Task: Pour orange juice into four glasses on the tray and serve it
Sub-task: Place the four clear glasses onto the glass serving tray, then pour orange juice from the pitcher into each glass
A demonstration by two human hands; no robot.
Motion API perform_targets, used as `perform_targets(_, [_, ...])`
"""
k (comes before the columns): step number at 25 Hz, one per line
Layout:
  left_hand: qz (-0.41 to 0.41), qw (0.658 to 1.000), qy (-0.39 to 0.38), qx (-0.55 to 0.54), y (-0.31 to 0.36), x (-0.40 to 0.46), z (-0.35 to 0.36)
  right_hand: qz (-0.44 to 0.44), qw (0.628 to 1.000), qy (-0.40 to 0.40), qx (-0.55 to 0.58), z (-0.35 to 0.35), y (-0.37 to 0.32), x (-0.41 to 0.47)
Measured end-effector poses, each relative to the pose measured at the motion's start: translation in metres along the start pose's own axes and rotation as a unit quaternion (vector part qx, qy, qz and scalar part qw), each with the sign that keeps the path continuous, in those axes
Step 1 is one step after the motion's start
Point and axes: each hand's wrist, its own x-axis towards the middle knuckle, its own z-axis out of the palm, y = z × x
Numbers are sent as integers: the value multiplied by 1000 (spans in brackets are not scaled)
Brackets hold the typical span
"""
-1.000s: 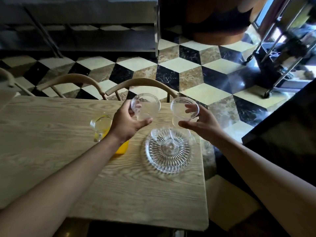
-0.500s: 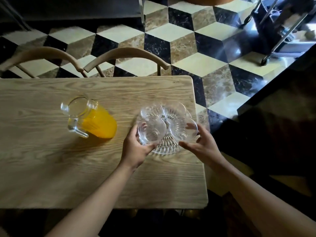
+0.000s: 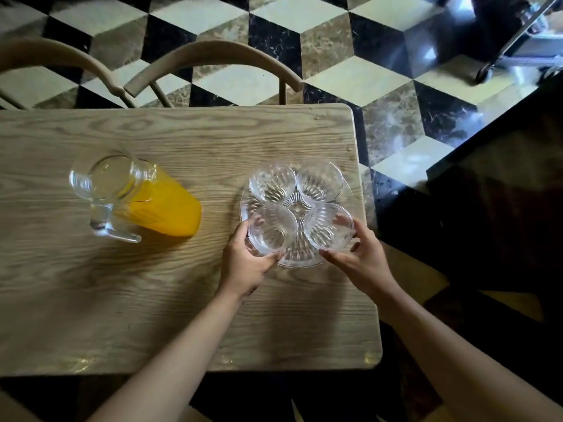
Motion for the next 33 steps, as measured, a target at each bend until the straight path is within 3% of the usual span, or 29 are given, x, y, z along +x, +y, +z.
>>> perform_targets(15, [-21, 1000, -20, 2, -3, 2, 4, 4, 1000, -24, -18, -5, -4, -3])
perform_targets(22, [-15, 1000, -8, 17, 5, -13, -10, 46, 999, -18, -13, -10, -4, -20])
perform_targets(27, [-24, 999, 34, 10, 9, -39, -36, 78, 997, 8, -11, -4, -11, -44])
perform_targets(33, [-39, 993, 108, 18, 8, -81, -73, 61, 993, -53, -85, 23, -31, -70])
